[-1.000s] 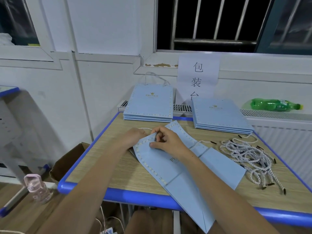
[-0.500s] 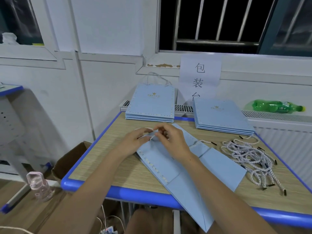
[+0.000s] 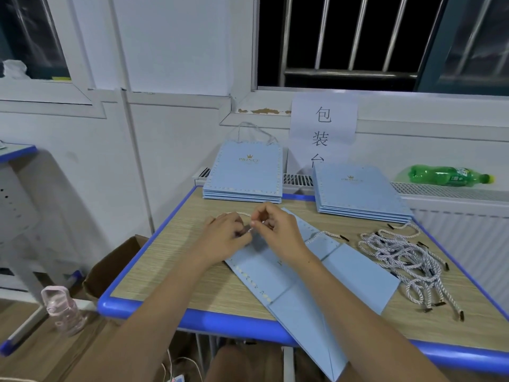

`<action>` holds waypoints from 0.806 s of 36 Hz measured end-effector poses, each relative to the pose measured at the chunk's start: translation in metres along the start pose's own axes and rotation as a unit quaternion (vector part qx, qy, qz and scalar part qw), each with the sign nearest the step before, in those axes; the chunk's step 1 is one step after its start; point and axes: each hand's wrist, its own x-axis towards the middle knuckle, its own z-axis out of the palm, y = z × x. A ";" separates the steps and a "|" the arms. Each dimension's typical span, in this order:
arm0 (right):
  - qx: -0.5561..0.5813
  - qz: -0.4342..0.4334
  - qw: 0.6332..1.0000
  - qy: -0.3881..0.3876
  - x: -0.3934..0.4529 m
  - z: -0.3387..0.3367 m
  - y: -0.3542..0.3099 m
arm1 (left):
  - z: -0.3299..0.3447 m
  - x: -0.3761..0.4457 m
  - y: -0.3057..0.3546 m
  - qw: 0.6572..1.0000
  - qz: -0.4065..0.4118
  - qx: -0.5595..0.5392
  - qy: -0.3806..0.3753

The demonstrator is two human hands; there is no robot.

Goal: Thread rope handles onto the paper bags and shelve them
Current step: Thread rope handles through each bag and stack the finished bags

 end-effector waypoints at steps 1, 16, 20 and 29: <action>-0.002 0.000 1.000 0.001 0.000 0.000 0.000 | -0.001 0.000 0.001 1.000 -0.002 0.006 -0.006; -0.429 0.093 0.891 -0.113 0.010 -0.073 0.016 | -0.023 -0.001 -0.016 0.954 -0.161 -0.252 0.006; -0.530 0.094 0.840 -0.066 0.010 -0.086 0.010 | -0.029 -0.008 -0.018 0.953 -0.179 -0.239 -0.057; -0.055 0.166 0.980 -0.092 0.015 -0.044 -0.011 | -0.048 -0.008 -0.009 0.936 -0.243 -0.206 -0.152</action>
